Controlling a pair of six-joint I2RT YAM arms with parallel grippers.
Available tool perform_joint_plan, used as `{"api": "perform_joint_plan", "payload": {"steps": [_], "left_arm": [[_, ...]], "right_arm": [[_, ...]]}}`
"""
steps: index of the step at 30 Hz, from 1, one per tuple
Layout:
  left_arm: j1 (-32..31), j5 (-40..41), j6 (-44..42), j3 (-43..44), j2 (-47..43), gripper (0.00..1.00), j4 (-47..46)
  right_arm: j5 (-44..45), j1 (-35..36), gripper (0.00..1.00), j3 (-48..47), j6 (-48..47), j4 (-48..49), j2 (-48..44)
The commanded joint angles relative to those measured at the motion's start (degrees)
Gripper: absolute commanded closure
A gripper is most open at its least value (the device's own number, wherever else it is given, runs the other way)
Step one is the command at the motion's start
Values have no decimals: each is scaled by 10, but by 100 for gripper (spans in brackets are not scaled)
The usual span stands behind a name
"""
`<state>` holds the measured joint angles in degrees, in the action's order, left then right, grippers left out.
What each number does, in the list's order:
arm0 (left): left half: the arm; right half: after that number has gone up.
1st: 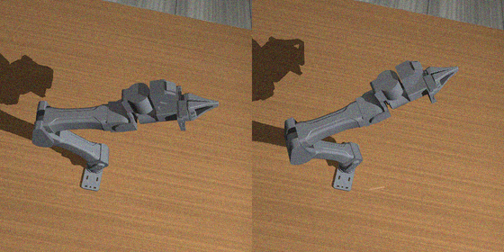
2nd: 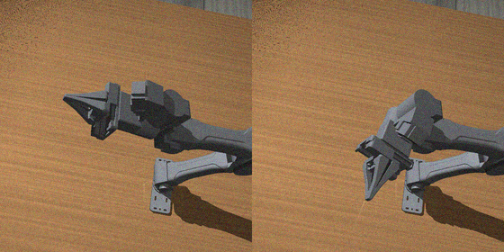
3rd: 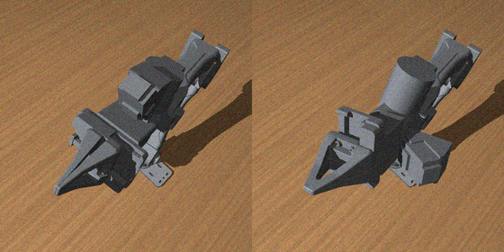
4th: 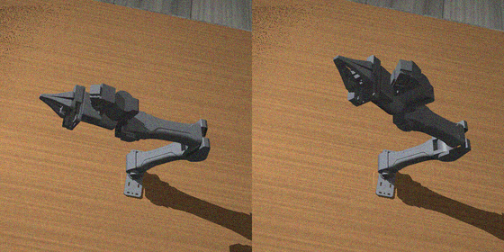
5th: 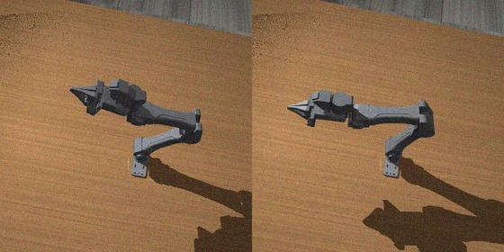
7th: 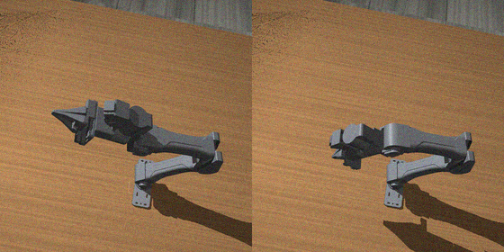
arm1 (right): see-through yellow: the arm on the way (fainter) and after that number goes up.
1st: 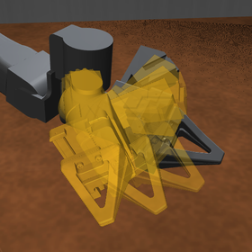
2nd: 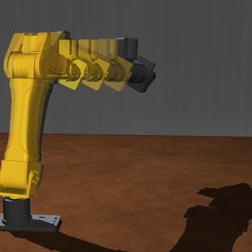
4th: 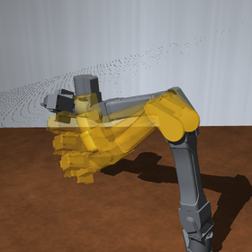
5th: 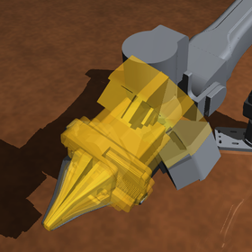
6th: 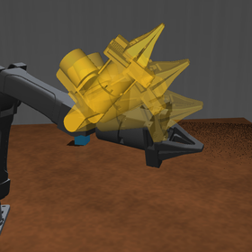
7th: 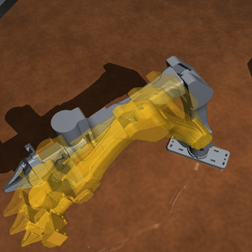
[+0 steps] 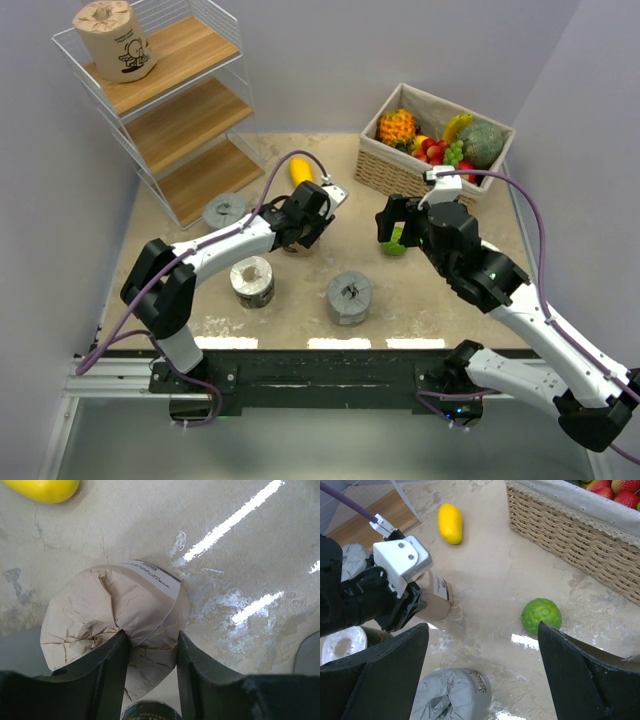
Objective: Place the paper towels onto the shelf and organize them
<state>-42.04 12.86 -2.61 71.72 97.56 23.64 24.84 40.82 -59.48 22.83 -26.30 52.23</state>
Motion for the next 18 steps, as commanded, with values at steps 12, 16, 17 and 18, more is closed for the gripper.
{"api": "perform_joint_plan", "payload": {"steps": [12, 16, 17, 18], "left_arm": [[1, 94, -14, 104, -134, 63, 110], [1, 129, -47, 178, -156, 63, 125], [1, 132, -55, 191, -157, 63, 127], [0, 136, -63, 201, -161, 63, 126]], "right_arm": [[1, 1, 6, -40, -18, 13, 30], [2, 1, 7, -52, -19, -1, 34], [3, 1, 7, -57, -19, -2, 35], [2, 1, 7, -61, -20, -4, 35]]}}
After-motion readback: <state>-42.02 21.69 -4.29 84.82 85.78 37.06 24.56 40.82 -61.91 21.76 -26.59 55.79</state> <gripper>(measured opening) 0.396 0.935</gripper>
